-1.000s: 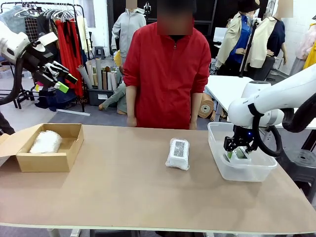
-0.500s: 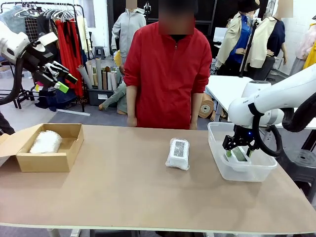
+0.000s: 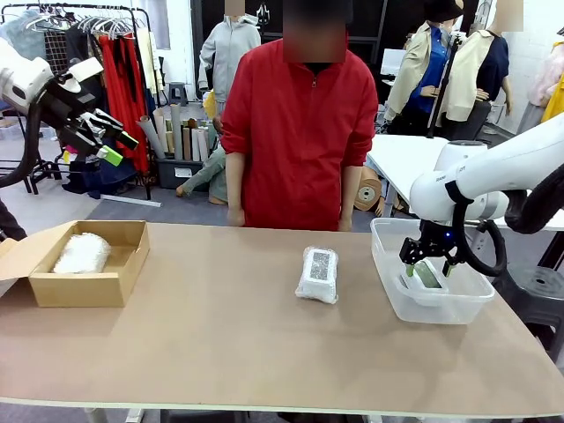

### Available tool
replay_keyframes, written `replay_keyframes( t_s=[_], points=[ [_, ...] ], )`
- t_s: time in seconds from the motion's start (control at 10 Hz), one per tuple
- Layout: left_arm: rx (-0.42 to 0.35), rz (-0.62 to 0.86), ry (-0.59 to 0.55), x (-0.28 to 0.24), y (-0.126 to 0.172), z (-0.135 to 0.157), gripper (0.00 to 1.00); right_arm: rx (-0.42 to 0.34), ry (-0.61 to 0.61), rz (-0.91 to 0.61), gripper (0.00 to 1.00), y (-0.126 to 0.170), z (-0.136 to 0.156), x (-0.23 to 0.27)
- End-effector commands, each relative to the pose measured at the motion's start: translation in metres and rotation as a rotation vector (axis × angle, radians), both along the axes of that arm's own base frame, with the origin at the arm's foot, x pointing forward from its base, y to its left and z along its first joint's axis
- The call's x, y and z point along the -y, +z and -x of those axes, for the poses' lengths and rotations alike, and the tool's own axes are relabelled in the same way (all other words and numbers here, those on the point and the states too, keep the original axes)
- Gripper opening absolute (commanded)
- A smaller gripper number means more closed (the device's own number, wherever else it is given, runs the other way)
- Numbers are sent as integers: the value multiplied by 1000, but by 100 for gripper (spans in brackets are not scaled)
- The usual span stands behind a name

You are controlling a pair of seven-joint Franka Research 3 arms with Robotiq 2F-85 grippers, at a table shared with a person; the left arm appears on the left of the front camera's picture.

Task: Separate and place wrapped and unwrapped clocks.
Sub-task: If the picked Digital clock is wrapped, place it in the Package Box ; if not, place it in the Organizing box.

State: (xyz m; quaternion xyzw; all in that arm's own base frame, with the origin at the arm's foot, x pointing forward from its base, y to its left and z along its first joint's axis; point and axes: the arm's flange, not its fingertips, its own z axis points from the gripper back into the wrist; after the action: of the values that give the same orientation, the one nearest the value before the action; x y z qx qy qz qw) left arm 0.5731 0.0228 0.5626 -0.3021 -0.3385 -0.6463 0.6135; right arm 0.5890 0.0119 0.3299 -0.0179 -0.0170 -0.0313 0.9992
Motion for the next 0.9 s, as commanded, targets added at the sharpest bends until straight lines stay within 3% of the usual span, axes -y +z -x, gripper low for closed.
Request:
replay_keyframes(
  t_s=[0.0,0.8],
  points=[
    [7,-5,-14,0,-1,1,100,3,-32,8,100,6,-4,2],
    [7,-5,-14,0,-1,1,100,5,-7,-2,100,2,-2,2]
  ],
)
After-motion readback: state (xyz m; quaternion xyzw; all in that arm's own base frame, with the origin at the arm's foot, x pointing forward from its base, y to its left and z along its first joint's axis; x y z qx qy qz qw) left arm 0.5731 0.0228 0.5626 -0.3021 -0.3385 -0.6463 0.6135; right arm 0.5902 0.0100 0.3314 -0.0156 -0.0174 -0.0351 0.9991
